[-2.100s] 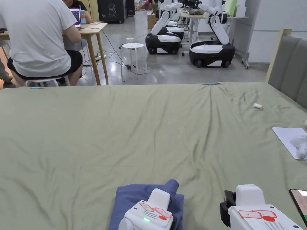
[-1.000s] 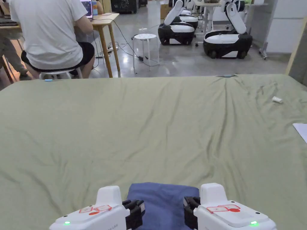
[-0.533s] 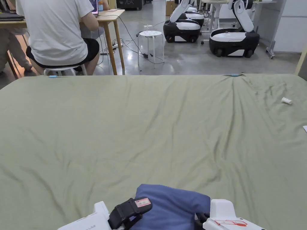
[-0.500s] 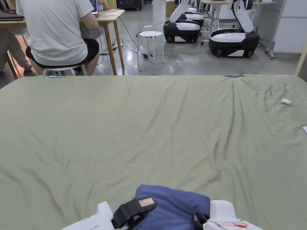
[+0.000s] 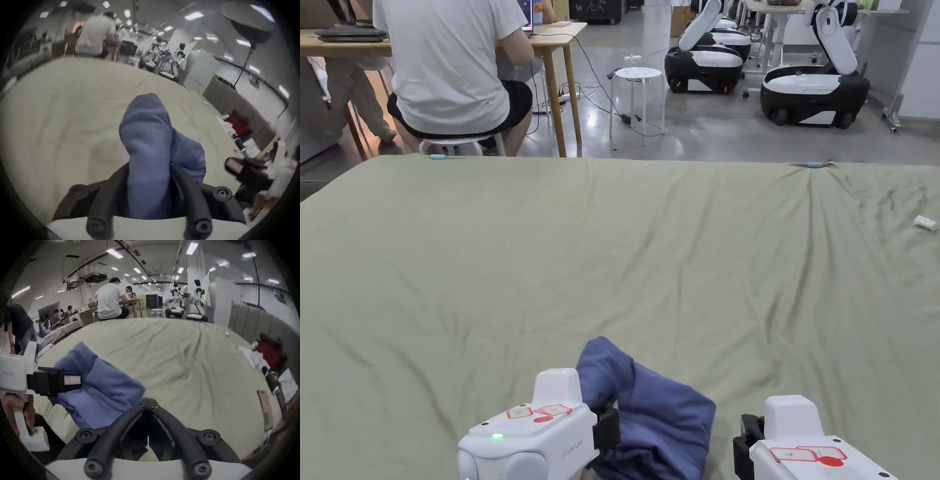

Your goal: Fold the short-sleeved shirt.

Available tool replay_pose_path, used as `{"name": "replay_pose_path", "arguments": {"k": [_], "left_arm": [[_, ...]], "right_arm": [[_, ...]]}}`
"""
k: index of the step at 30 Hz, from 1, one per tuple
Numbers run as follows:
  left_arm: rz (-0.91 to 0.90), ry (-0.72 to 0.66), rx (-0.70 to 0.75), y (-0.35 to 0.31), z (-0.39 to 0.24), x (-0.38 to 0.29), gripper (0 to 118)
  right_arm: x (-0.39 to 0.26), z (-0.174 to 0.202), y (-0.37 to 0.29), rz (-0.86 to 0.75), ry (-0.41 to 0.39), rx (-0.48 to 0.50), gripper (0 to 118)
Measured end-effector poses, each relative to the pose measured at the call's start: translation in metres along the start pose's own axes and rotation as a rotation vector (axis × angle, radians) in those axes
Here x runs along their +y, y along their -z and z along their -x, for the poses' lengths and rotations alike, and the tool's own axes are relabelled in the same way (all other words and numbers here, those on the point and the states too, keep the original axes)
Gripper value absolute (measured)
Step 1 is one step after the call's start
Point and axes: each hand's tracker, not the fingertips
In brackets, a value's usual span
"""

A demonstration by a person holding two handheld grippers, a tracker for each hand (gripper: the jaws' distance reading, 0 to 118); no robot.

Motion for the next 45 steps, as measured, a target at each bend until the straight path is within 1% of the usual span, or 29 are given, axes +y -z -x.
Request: {"name": "replay_pose_path", "arguments": {"k": [1,3,6,8,12,15,20,26,29,31,33,35,39,43,44,45], "left_arm": [[-0.003,0.039,0.027,-0.003,0.004,0.004,19],[0.005,0.074,0.062,-0.005,0.018,0.007,19],[0.032,0.031,0.035,-0.005,0.039,0.012,19],[0.047,0.033,0.04,-0.003,0.054,0.013,19],[0.049,-0.002,0.067,-0.016,0.089,0.019,19],[0.032,-0.027,0.104,-0.032,0.129,0.025,19],[0.005,-0.087,0.204,-0.07,0.203,0.029,19],[-0.013,-0.151,0.313,-0.118,0.299,0.026,19],[-0.015,-0.172,0.381,-0.142,0.34,0.026,19],[-0.009,-0.182,0.392,-0.15,0.371,0.029,19],[0.0,-0.191,0.392,-0.155,0.4,0.033,19],[0.027,-0.186,0.428,-0.156,0.424,0.042,19],[0.047,-0.191,0.425,-0.152,0.453,0.045,19],[0.036,-0.205,0.422,-0.153,0.446,0.038,20],[0.026,-0.212,0.422,-0.154,0.447,0.036,22],[0.009,-0.227,0.422,-0.157,0.448,0.036,25]], "right_arm": [[0.004,0.003,-0.001,-0.008,-0.011,-0.008,0],[0.011,0.008,0.0,-0.01,-0.026,-0.016,0],[0.02,0.015,0.004,-0.008,-0.032,-0.005,0],[0.028,0.027,0.009,0.011,-0.062,-0.011,0],[0.046,0.06,0.021,0.006,-0.106,0.003,0],[0.062,0.101,0.03,-0.015,-0.163,0.034,0],[0.092,0.18,0.042,-0.055,-0.223,0.112,0],[0.111,0.277,0.059,-0.079,-0.286,0.219,0],[0.115,0.323,0.071,-0.077,-0.303,0.282,0],[0.117,0.35,0.078,-0.076,-0.32,0.311,0],[0.118,0.373,0.087,-0.075,-0.323,0.339,0],[0.121,0.394,0.095,-0.073,-0.324,0.36,0],[0.121,0.418,0.111,-0.072,-0.334,0.377,0],[0.122,0.421,0.112,-0.064,-0.34,0.377,0],[0.123,0.42,0.109,-0.062,-0.341,0.375,0],[0.124,0.419,0.11,-0.06,-0.341,0.375,0]]}}
